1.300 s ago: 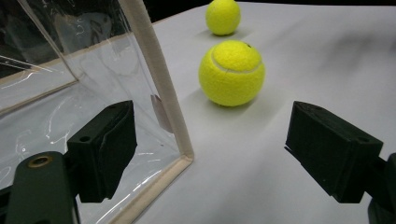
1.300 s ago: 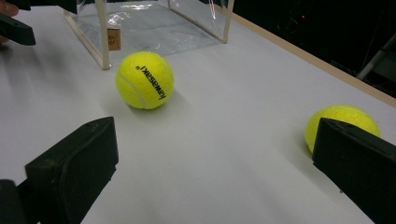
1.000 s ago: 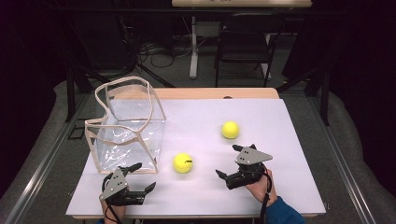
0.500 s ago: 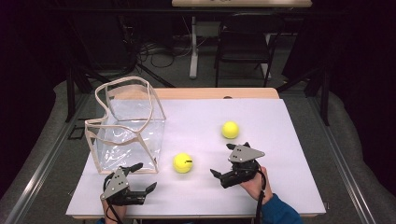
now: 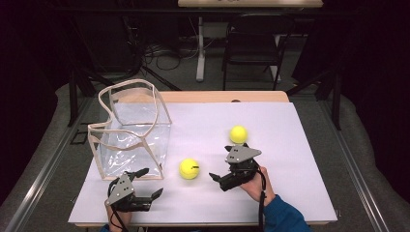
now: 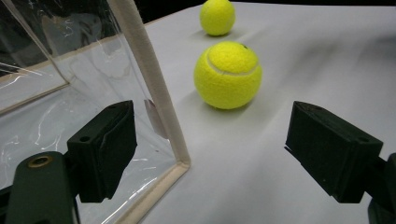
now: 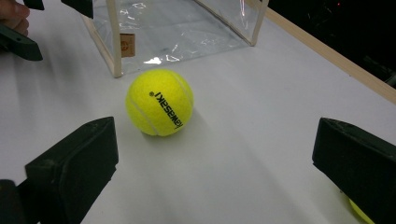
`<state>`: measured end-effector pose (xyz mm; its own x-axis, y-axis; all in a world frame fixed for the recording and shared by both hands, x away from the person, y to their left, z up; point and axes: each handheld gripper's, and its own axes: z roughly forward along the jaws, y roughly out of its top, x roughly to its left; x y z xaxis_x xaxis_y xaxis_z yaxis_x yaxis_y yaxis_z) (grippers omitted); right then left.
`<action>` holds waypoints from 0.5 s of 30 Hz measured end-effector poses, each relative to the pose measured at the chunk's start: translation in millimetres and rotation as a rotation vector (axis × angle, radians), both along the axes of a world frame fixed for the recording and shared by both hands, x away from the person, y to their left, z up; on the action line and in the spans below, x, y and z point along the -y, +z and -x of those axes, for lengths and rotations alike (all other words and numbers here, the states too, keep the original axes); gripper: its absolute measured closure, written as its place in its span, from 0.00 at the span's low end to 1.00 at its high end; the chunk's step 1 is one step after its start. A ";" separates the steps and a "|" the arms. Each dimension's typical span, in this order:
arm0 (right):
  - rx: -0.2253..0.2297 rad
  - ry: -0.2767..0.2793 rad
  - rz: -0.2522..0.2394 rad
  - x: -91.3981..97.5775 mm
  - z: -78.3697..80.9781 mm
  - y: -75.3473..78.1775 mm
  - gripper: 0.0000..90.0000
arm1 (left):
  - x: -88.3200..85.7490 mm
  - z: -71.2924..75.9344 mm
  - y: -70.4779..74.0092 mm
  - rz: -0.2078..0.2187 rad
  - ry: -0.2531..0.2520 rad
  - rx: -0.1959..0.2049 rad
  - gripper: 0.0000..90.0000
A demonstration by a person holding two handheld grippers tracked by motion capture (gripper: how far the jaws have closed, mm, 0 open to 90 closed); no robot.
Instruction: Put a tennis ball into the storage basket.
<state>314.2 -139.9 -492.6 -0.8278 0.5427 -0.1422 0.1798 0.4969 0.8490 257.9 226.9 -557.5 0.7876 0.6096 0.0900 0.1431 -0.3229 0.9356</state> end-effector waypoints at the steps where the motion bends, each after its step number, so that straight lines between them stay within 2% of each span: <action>1: -0.006 0.003 0.000 -1.1 -0.6 -0.2 0.00 | 0.4 0.2 0.1 -0.002 0.004 0.004 0.18; 5: -0.035 0.016 0.013 -5.3 -3.5 0.1 0.00 | 1.0 -0.9 -0.3 0.000 0.000 0.005 0.18; 15: -0.040 0.040 0.028 -17.5 -11.3 5.4 0.00 | 0.8 -0.2 -0.5 -0.001 0.002 0.003 0.18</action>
